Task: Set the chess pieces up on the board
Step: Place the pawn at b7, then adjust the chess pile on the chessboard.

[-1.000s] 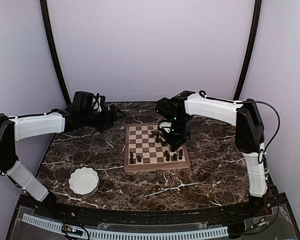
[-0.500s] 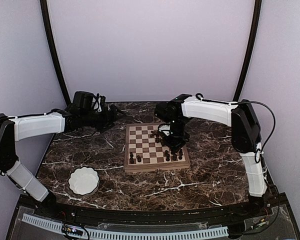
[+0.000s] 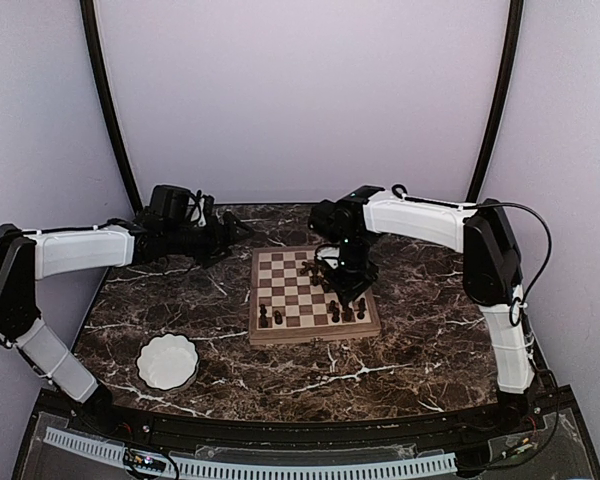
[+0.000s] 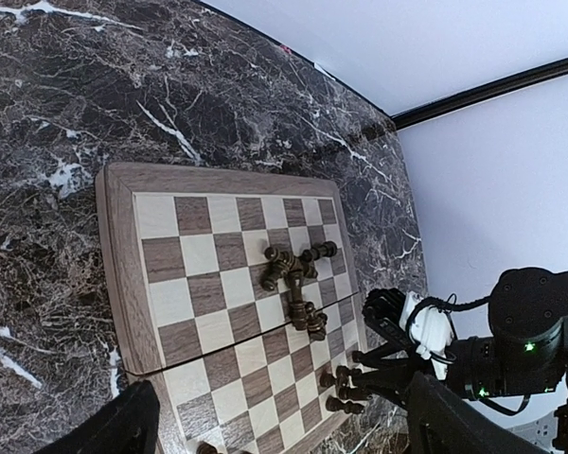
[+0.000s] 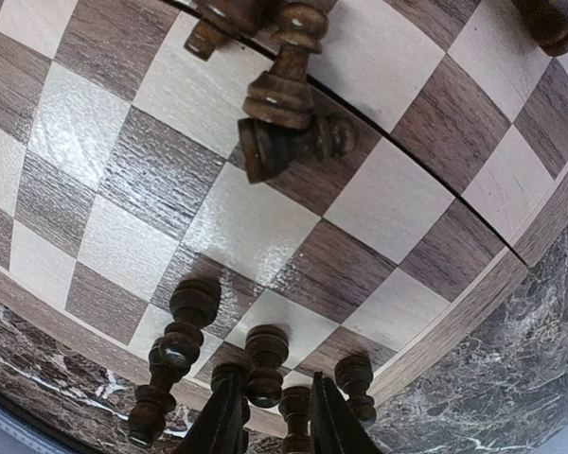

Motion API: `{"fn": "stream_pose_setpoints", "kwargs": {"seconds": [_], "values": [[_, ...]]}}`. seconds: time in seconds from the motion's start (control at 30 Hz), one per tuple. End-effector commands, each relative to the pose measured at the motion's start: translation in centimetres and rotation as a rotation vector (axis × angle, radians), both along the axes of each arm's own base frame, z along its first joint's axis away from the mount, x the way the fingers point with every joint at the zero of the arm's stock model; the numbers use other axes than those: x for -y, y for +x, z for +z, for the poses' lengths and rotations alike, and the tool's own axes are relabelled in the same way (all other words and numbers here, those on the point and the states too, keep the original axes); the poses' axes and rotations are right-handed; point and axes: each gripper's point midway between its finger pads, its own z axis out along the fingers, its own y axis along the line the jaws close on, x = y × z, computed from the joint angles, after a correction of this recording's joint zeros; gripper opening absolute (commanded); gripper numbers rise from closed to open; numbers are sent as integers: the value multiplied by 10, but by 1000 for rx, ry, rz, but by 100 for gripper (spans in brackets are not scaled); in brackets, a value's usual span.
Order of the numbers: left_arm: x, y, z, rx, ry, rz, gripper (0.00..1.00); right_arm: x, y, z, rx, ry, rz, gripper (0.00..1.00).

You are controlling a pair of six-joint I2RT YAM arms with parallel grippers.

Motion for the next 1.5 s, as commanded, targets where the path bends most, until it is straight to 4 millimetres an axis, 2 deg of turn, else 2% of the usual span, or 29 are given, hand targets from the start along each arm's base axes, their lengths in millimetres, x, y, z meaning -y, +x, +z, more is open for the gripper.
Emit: {"fn": "stream_pose_setpoints", "kwargs": {"seconds": [0.0,0.1,0.13,0.27,0.33,0.4,0.5,0.53,0.57,0.6,0.63,0.67,0.7,0.73,0.9,1.0,1.07,1.3,1.47], "values": [[7,4,14,38,-21,-23,93,-3,6,20,30,38,-23,27],[9,5,21,77,11,-56,93,-3,10,34,51,71,-34,28],[11,7,29,105,27,-58,93,-2,12,39,59,79,-38,28],[18,6,51,272,272,-108,94,2,20,63,106,126,-55,28],[24,2,71,441,451,-159,97,6,27,82,146,162,-72,28],[22,4,89,523,510,-102,99,10,36,99,195,206,-90,28],[9,21,95,501,450,51,99,9,47,123,273,337,-104,28],[15,24,87,470,422,36,98,9,51,126,301,374,-109,28],[22,30,83,468,404,6,89,11,53,127,320,398,-118,29],[40,23,81,475,356,-96,83,12,56,127,330,420,-127,29],[53,24,77,469,335,-148,69,12,56,125,332,437,-125,29],[64,20,79,454,297,-199,65,13,57,120,331,439,-122,29],[74,17,66,417,291,-235,60,13,57,114,328,434,-115,28],[78,16,65,391,289,-245,59,12,57,108,322,429,-101,27],[95,-1,34,269,311,-309,57,8,60,74,287,405,-109,25],[90,-10,18,205,341,-315,58,10,71,65,320,374,-124,26],[88,-16,15,189,336,-314,58,10,81,60,343,351,-132,27],[84,-38,19,147,296,-357,58,2,104,30,387,298,-55,35],[74,-54,33,160,280,-367,58,-9,118,13,397,285,45,41]]}}
